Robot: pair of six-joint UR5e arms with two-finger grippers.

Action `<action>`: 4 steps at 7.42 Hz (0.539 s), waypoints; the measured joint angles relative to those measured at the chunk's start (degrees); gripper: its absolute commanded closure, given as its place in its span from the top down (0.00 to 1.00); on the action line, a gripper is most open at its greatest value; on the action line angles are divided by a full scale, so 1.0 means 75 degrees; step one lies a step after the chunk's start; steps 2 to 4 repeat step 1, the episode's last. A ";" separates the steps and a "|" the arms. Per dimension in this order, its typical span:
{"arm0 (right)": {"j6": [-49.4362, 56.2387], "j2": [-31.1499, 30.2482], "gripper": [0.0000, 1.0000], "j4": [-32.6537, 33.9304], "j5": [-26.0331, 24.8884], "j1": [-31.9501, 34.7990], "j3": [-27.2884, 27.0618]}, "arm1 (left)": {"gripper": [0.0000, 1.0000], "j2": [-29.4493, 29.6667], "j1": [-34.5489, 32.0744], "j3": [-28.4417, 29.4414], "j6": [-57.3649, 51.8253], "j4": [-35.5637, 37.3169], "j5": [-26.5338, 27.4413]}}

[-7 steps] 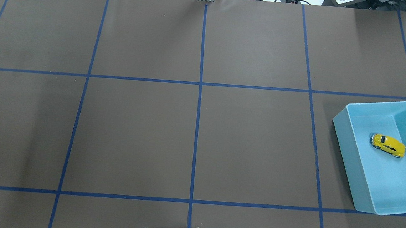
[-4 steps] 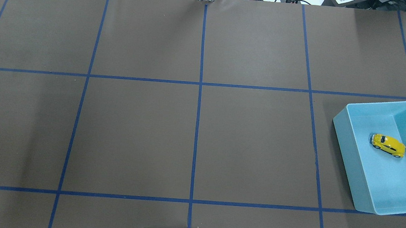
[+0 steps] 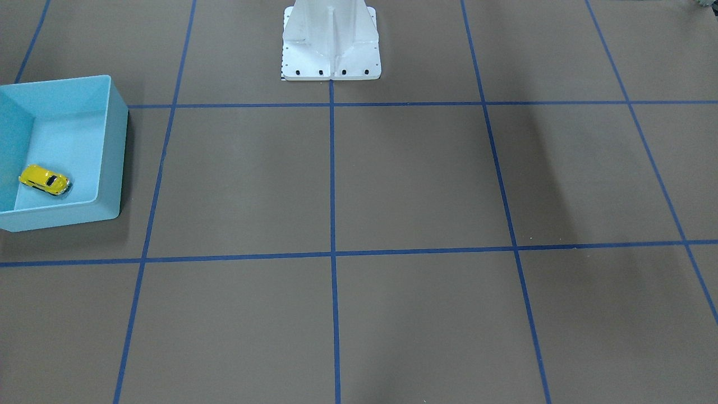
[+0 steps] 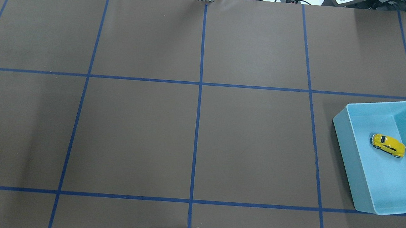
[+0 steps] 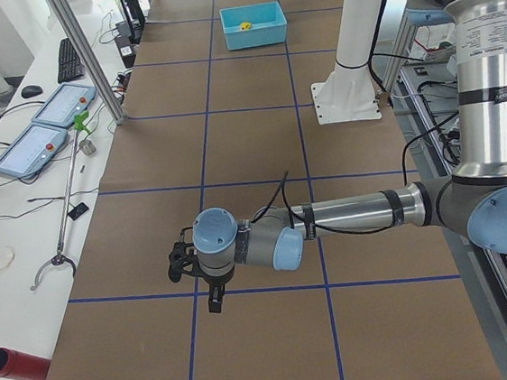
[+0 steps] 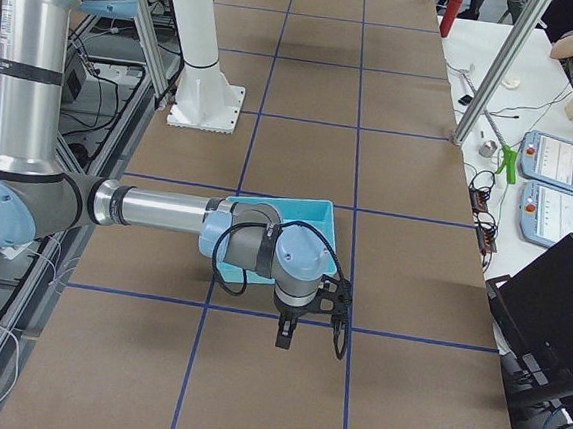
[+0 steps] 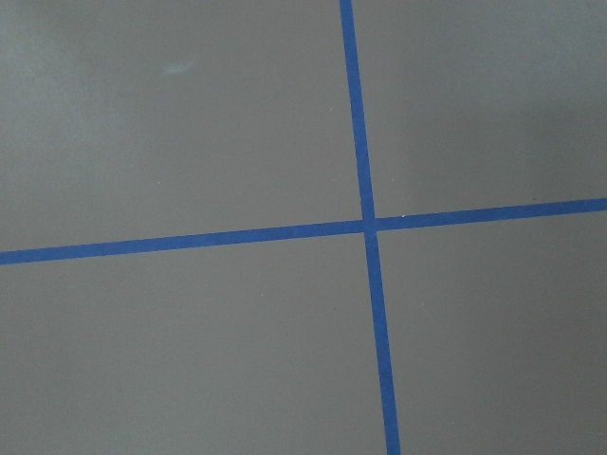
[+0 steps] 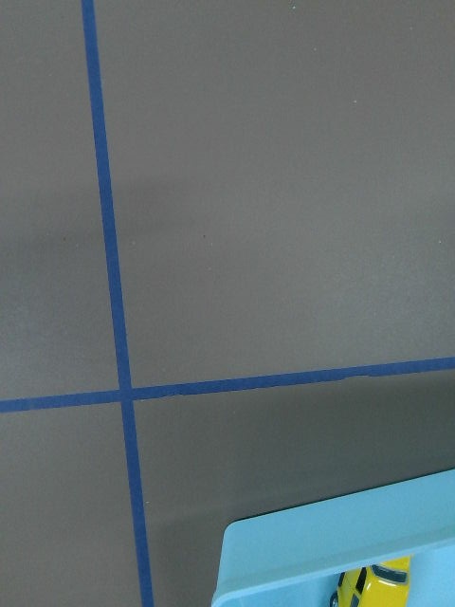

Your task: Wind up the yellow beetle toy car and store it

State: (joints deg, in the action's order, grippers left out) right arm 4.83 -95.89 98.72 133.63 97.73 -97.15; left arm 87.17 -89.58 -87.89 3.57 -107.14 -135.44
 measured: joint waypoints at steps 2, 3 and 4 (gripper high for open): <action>0.0000 0.0000 1.00 -0.0002 0.0000 0.0000 -0.0002 | 1.00 0.0001 0.0000 -0.0016 0.0006 0.0003 -0.0003; 0.0000 0.0000 1.00 -0.0002 0.0000 0.0000 -0.0002 | 1.00 0.0001 0.0000 -0.0016 0.0006 0.0003 -0.0003; 0.0000 0.0000 1.00 -0.0002 0.0000 0.0000 -0.0002 | 1.00 0.0001 0.0000 -0.0016 0.0006 0.0003 -0.0003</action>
